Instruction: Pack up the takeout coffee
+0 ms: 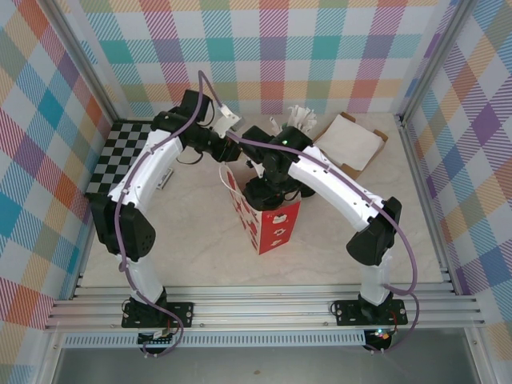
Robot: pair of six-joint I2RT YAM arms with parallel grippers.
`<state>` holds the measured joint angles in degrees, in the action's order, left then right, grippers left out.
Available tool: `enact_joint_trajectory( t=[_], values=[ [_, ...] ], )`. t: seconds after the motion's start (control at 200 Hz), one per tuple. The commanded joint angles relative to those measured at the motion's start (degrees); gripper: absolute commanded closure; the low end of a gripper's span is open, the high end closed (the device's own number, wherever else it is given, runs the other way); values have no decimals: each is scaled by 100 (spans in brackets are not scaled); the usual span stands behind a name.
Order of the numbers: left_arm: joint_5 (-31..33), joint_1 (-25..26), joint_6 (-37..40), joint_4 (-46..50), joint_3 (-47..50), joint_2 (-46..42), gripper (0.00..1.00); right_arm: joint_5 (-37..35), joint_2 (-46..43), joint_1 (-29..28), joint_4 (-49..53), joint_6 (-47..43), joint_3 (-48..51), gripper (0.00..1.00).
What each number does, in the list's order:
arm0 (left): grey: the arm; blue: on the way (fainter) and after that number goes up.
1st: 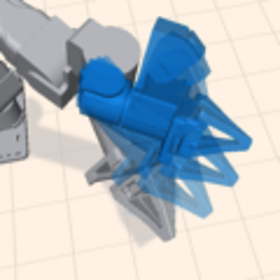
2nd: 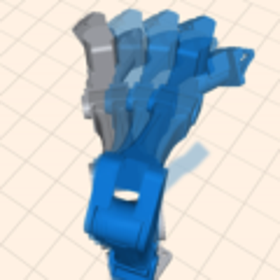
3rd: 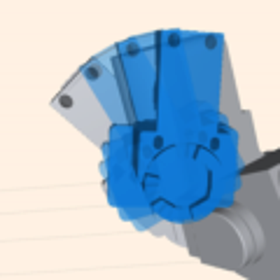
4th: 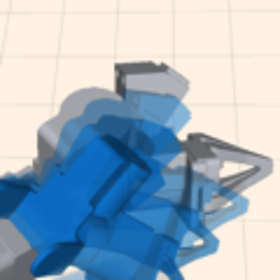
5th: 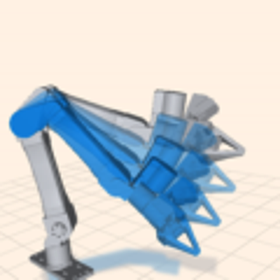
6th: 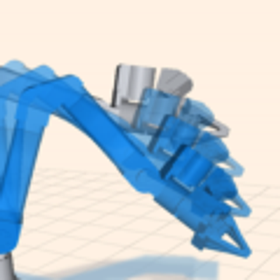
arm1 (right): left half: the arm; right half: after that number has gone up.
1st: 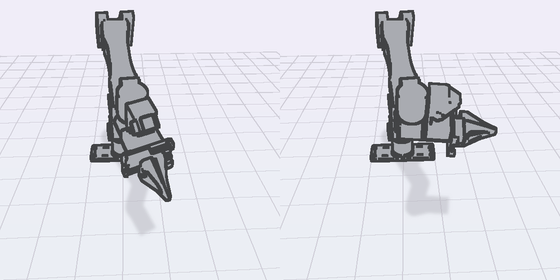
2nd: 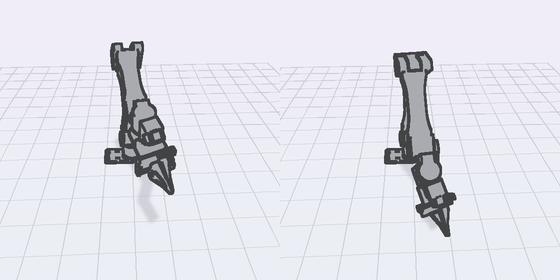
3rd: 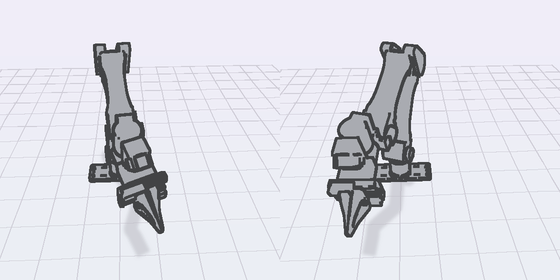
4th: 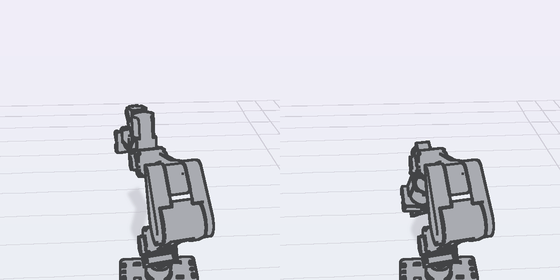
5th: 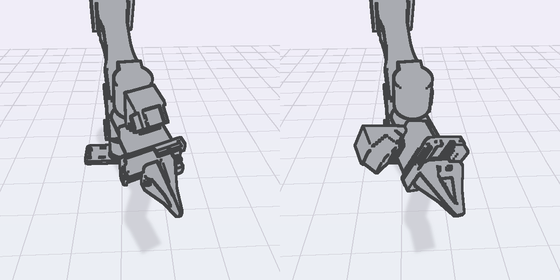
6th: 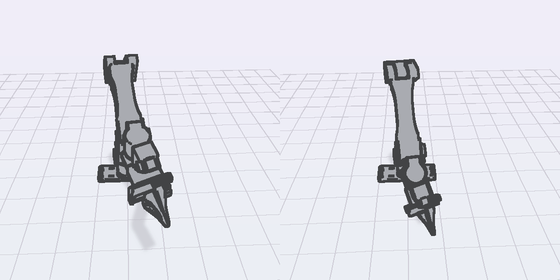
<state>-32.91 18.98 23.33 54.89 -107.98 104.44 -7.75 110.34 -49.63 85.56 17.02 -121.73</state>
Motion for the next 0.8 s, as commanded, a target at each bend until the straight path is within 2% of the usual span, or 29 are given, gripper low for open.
enact_joint_trajectory(
  t=[0.0,0.07,0.19,0.795],
  values=[
    [173,0,-356,-94,140,-288,91,150,77,-40,282,-143,-150,39],
    [224,0,-393,-45,223,-300,96,195,137,-41,339,-243,-173,39],
    [233,-22,-498,69,303,-360,98,276,185,-47,398,-390,-176,39],
    [560,-176,-1473,-532,1041,-1021,92,101,474,-47,633,-551,-428,39]
  ],
)
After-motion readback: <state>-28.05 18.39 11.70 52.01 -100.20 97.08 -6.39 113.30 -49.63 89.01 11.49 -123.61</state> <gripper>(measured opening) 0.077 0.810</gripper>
